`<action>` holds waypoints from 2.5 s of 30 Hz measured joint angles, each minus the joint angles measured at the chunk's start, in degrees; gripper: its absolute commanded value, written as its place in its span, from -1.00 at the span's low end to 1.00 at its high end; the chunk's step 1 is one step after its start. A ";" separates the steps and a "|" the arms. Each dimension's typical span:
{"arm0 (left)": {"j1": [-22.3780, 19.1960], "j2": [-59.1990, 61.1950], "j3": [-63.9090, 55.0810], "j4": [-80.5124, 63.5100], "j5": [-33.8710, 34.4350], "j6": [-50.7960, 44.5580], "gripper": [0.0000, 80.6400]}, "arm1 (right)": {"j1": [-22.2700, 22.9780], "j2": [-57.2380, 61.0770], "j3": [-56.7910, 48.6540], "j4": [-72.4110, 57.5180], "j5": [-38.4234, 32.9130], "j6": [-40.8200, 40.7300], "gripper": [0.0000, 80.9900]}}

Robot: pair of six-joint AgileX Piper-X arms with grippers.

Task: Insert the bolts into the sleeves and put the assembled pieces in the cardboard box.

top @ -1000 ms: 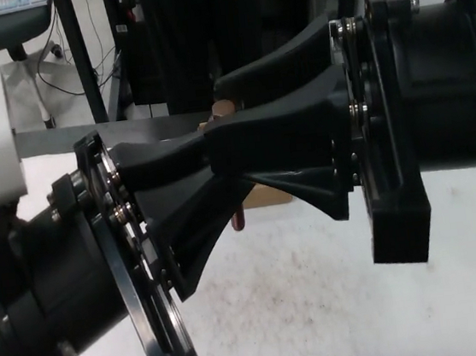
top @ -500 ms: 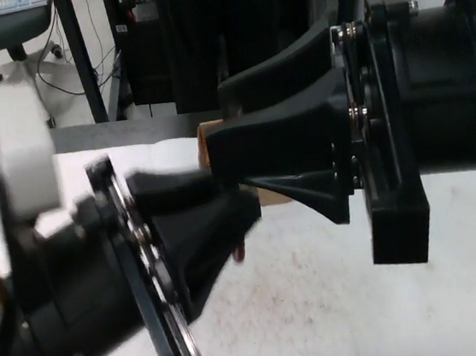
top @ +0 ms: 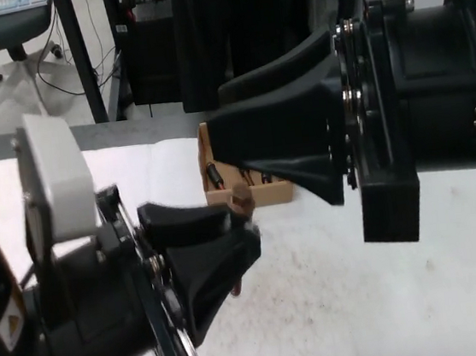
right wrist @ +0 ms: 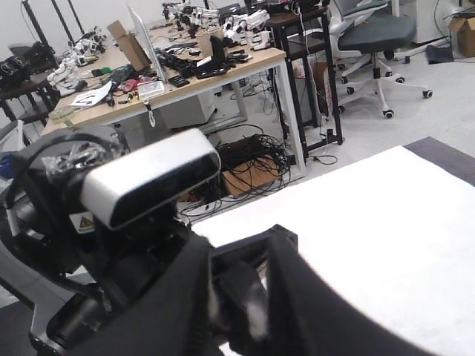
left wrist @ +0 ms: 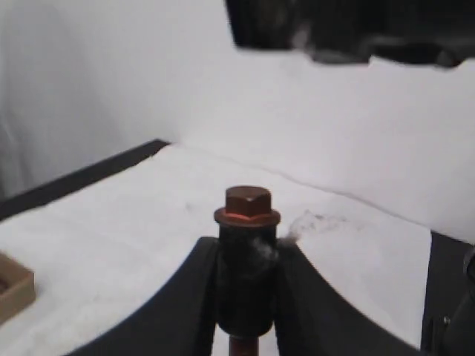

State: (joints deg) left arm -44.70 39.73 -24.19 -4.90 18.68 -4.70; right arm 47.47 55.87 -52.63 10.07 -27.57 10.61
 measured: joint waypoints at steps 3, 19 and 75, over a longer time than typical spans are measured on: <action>0.00 0.00 0.00 7.29 -2.66 -1.29 -0.99 | 0.00 0.00 0.00 0.00 0.49 -0.02 -0.99; 9.06 12.02 -9.43 17.43 -7.49 -1.43 -0.99 | 0.00 -2.39 0.00 1.03 3.69 -0.02 -0.99; 20.69 92.96 -96.15 57.26 -8.66 6.62 -0.15 | -14.81 -13.69 0.00 40.27 24.60 -4.07 -0.99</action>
State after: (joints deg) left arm -24.01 132.69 -120.34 52.36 10.01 1.92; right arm 32.66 42.18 -52.63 50.34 -2.96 6.54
